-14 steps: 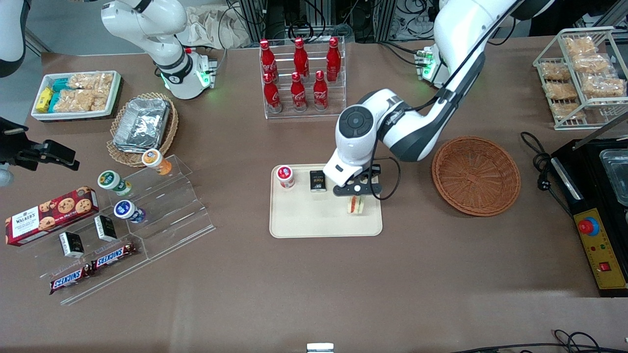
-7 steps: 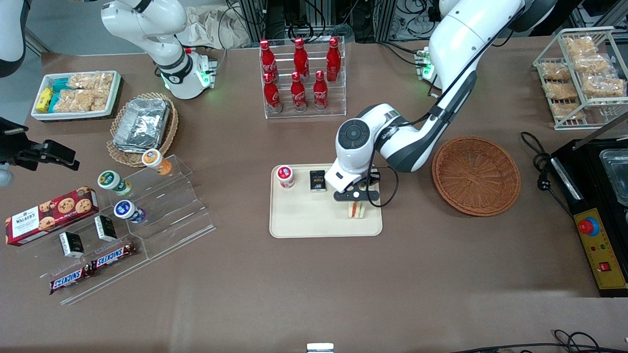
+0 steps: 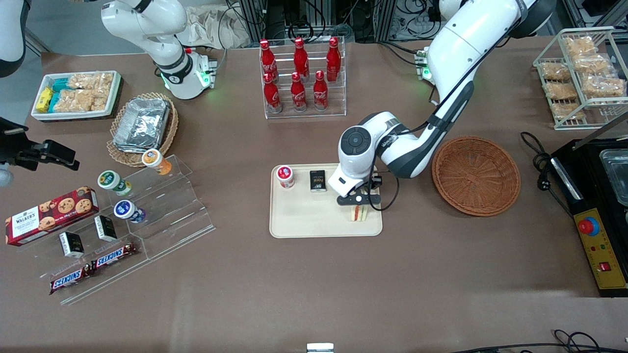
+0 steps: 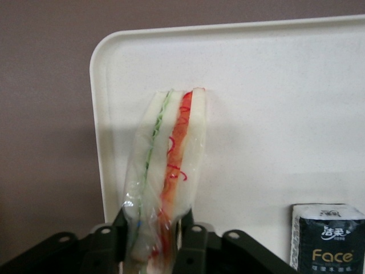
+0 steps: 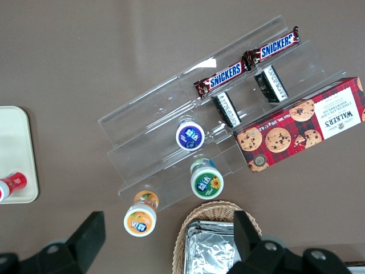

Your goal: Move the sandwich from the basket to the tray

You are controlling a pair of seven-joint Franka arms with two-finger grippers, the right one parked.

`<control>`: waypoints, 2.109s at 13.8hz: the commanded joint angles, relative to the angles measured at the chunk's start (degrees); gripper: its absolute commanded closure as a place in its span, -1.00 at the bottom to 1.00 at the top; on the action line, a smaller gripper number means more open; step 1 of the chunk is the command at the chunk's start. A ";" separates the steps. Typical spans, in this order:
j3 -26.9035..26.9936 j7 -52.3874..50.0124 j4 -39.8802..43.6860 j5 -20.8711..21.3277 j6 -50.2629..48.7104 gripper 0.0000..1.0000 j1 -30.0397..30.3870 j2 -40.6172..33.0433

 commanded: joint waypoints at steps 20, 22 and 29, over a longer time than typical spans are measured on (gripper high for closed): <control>21.59 22.35 15.39 -27.27 -39.01 -1.00 9.23 -33.73; 27.93 34.67 12.75 -27.72 -39.47 -1.00 8.69 -37.43; 28.41 51.08 14.14 -24.66 -40.96 -1.00 11.94 -35.61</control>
